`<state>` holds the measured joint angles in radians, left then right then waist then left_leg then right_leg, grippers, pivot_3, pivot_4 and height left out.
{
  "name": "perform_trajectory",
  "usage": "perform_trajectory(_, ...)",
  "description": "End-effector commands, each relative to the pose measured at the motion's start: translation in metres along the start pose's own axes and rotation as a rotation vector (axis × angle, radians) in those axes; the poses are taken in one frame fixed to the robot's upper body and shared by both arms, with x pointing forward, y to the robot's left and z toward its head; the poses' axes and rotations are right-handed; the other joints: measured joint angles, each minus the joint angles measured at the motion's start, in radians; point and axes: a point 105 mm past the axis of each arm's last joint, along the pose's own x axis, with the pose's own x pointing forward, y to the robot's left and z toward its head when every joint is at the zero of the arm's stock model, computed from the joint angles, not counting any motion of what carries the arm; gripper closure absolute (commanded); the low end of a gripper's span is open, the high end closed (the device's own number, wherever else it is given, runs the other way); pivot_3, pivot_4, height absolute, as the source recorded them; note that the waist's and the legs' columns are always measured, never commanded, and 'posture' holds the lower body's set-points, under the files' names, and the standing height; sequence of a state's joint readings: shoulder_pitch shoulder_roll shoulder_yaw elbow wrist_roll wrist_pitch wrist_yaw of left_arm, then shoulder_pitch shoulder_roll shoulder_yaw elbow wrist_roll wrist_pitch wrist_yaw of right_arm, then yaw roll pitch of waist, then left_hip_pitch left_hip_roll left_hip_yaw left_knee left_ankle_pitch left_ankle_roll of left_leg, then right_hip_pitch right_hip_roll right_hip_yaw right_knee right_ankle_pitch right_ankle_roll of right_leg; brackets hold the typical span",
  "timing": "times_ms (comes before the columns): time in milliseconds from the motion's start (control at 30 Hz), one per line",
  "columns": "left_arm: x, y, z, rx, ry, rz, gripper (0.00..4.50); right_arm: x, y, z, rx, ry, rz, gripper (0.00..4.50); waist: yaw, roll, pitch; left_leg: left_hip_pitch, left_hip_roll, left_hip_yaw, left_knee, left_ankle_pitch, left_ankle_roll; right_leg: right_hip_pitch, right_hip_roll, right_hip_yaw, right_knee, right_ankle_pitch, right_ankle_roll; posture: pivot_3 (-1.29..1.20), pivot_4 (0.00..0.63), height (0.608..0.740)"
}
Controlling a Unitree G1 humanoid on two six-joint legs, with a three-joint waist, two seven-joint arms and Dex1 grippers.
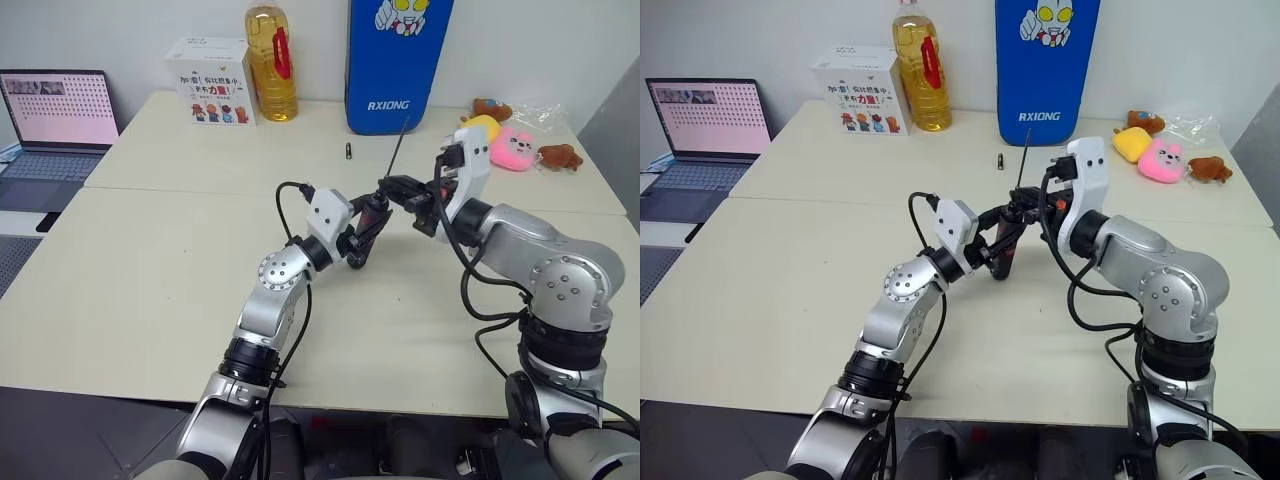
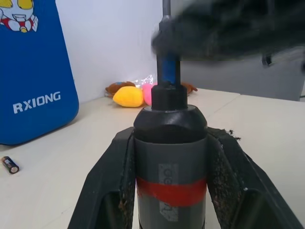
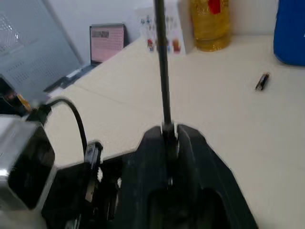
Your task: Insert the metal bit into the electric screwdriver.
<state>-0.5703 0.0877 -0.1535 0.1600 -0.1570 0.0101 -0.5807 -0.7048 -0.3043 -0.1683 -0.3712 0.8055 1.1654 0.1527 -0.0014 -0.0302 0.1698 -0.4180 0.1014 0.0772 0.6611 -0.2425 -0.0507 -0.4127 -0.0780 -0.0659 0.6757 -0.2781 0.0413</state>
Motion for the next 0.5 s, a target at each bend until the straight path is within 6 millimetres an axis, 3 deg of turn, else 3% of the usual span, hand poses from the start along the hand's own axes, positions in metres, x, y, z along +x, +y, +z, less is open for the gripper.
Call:
perform_trajectory(33,0.005,0.005,0.036,0.062,-0.097,-0.033,2.83,-0.018,-0.003,0.051,-0.013,-0.168,0.054,2.98,0.001,0.0,0.0,0.0,0.0,0.0,0.0,0.0,0.0,0.0,0.0,0.0,-0.001,0.0,0.0,0.0,0.15,0.74)
perform_trajectory(133,0.006,0.024,0.045,0.101,-0.041,-0.072,2.83,-0.048,0.003,0.073,-0.032,-0.198,0.176,2.29,0.009,0.0,0.002,-0.003,0.0,0.0,0.0,0.0,0.0,-0.001,0.0,-0.001,-0.001,0.0,0.0,0.0,0.15,0.74)
perform_trajectory(300,-0.01,0.06,0.057,0.211,0.119,-0.172,2.83,-0.075,0.006,0.068,-0.028,-0.161,0.246,1.14,0.004,0.0,0.002,-0.003,0.0,-0.001,-0.002,0.0,0.0,-0.002,0.0,-0.001,-0.003,0.0,0.0,0.0,0.15,0.74)
perform_trajectory(433,-0.04,0.082,0.061,0.336,0.335,-0.349,2.83,-0.09,0.012,0.039,-0.046,-0.055,0.277,0.12,0.0,0.0,0.003,-0.003,0.0,0.0,-0.002,0.0,0.0,-0.003,0.001,-0.001,-0.003,0.0,0.0,0.0,0.15,0.74)
perform_trajectory(500,-0.056,0.089,0.057,0.377,0.442,-0.436,2.83,-0.093,0.019,0.02,-0.078,0.006,0.294,0.01,0.0,0.001,0.003,-0.003,0.0,0.001,-0.003,0.0,0.0,-0.003,0.001,0.0,-0.003,0.0,0.0,0.0,0.15,0.74)
